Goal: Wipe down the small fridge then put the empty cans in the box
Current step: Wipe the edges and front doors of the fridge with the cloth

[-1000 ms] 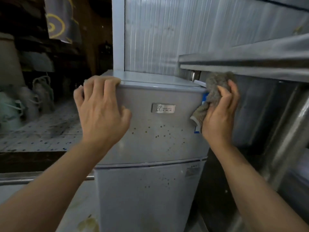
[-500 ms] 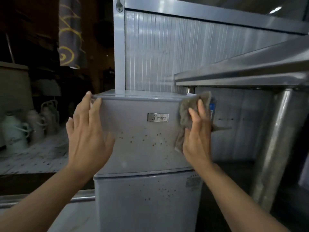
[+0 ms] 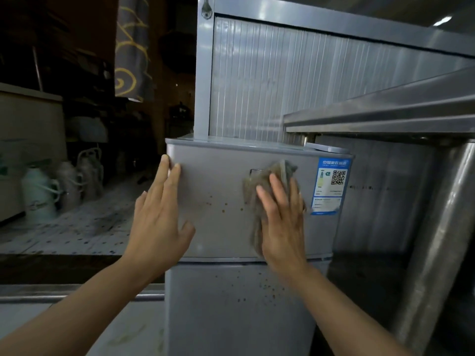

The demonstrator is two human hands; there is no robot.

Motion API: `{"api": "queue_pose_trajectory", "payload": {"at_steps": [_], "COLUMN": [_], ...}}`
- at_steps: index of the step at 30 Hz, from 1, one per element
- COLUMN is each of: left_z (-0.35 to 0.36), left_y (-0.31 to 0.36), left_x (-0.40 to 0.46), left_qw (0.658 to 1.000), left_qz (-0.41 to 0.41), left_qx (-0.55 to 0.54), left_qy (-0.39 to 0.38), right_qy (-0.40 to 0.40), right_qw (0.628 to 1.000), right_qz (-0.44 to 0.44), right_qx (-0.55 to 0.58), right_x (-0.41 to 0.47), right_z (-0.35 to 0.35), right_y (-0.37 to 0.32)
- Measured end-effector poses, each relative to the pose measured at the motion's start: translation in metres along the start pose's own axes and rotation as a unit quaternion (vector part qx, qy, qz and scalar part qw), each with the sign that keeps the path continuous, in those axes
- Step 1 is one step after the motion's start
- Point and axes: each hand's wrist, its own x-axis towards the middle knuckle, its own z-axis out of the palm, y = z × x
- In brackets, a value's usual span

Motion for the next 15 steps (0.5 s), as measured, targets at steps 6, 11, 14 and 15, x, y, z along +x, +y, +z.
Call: {"api": "queue_pose_trajectory", "payload": {"at_steps": [6,11,14,15], "left_z": [-0.002,0.003,0.001,-0.001], "left_y": [-0.006,-0.016,-0.022,-0.024], "left_x": [0.0,-0.013,-0.022,-0.024], "left_qw": [0.999,0.997,0.99,0.987], "left_qz": [0.0,0.007,-0.028,-0.039], "left_qx": [-0.048,-0.075,-0.132,-0.154], "left_qy": [-0.005,-0.009,-0.028,-0.038], "right_qy": [0.086,0.007,-0.04,-0.04], "right_qw": [0.996,0.989,0.982,0.983], "right_qz": [0.001,-0.132,-0.175,-0.173], "right_qx": [-0.01,-0.061,-0.058,-0.047], "right_x": [0.054,-0.01,-0.009,0.006], "right_z": [0.014,0.034,0.025,0.021], "right_y": [-0.034,-0.034,-0.031,-0.035]}}
